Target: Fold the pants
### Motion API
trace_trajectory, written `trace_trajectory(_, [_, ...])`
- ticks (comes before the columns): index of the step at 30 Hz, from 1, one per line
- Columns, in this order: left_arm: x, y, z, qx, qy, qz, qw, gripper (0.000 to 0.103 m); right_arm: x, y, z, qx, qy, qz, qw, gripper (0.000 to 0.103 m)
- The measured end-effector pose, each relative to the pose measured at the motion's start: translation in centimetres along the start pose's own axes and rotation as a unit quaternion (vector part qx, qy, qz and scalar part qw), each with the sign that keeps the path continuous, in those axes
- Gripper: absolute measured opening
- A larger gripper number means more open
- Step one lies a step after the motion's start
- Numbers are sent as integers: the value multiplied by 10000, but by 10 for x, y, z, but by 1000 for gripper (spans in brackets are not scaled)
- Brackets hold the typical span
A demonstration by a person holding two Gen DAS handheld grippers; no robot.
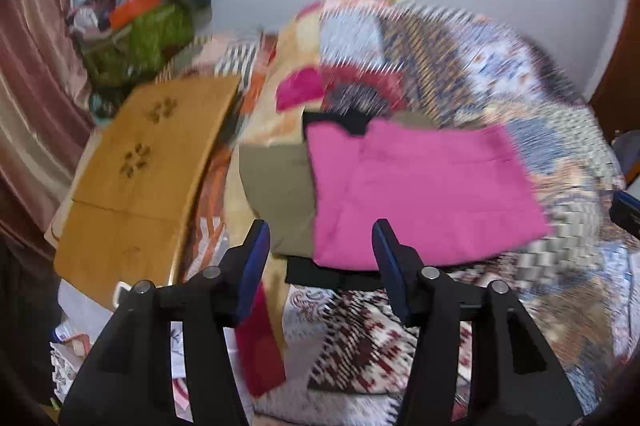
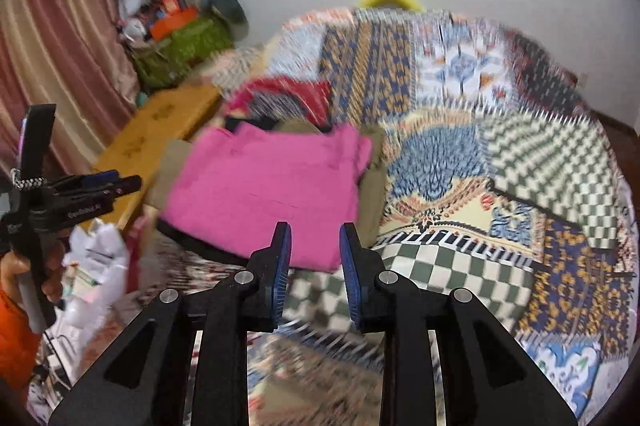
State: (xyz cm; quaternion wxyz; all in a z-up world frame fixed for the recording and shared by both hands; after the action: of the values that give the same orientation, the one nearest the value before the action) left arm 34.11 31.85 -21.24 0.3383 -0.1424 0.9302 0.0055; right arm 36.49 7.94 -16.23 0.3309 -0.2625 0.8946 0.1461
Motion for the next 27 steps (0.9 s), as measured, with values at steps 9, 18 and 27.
trace_trajectory(9, [3,-63,-165,481,-1322,565,9884,57,-20,36,-153,-332,-1494,-102,9882,22])
trace_trajectory(18, [46,-101,-283,631,-2397,737,9660,70,13,57,-268,-479,-2432,-122,9687,22])
trace_trajectory(27, [81,-112,-350,833,-3047,654,9465,94,44,63,-311,-79,-2980,-93,9545,78])
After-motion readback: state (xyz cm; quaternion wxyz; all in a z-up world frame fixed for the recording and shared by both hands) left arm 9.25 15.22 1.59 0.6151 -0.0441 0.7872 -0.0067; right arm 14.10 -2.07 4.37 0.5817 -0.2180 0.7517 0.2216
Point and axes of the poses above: each gripper's, at about its wrist camera, not at the fingertips, and z roughly the way its jaws point, y to its left, x to its underside, the point moved 8 cm from there along z, roughly the way its jaws point, and after that the axes turned 9 degrees about x, right-handed, at the moved point
